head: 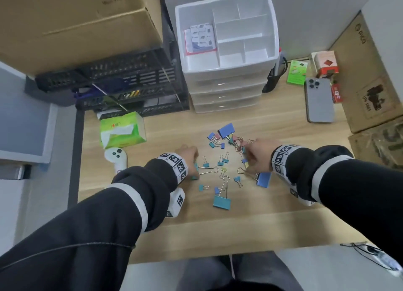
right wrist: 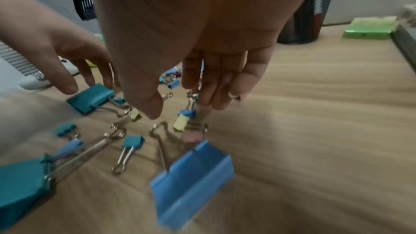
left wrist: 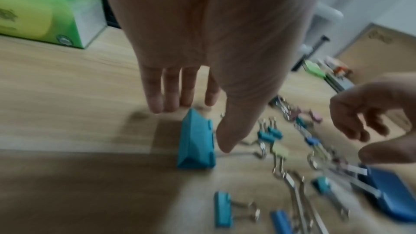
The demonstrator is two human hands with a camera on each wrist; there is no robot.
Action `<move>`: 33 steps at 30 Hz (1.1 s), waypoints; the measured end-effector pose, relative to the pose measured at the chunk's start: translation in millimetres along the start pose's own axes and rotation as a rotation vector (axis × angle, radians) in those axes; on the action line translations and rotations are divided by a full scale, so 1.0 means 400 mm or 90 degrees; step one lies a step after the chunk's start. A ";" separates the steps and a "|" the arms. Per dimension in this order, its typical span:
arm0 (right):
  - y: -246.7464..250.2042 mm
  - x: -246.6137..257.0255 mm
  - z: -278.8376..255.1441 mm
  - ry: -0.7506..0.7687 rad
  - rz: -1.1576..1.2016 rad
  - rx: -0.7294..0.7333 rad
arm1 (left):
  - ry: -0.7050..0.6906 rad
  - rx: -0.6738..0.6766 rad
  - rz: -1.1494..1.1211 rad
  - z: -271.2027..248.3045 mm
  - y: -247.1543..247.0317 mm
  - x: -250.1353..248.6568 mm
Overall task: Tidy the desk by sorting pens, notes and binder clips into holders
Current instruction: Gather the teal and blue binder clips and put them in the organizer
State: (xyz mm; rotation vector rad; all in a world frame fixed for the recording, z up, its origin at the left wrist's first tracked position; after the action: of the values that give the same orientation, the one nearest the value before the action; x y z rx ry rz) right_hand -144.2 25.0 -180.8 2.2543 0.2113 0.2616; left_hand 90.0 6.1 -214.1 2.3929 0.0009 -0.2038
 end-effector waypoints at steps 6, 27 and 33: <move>-0.083 -0.016 -0.021 -0.030 0.089 0.001 | -0.051 -0.030 0.117 0.002 -0.031 -0.012; -0.061 -0.040 -0.049 -0.032 0.186 0.120 | -0.021 0.037 0.117 -0.031 0.006 -0.033; 0.012 -0.033 0.016 -0.047 0.270 0.102 | 0.002 0.063 0.075 -0.048 0.035 -0.027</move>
State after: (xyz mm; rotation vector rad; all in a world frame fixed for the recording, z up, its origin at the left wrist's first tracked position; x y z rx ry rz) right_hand -154.9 14.0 -182.6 2.4470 -0.2995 0.3939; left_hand 83.0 9.4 -189.1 2.4823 -0.1509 -0.1470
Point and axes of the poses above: each hand's wrist, its own z-axis towards the middle knuckle, its own y-axis out of the back of the hand, x = y × z, the point moved 6 cm from there along z, towards the middle knuckle, and after that the axes turned 4 degrees about -x, right-handed, at the moved point
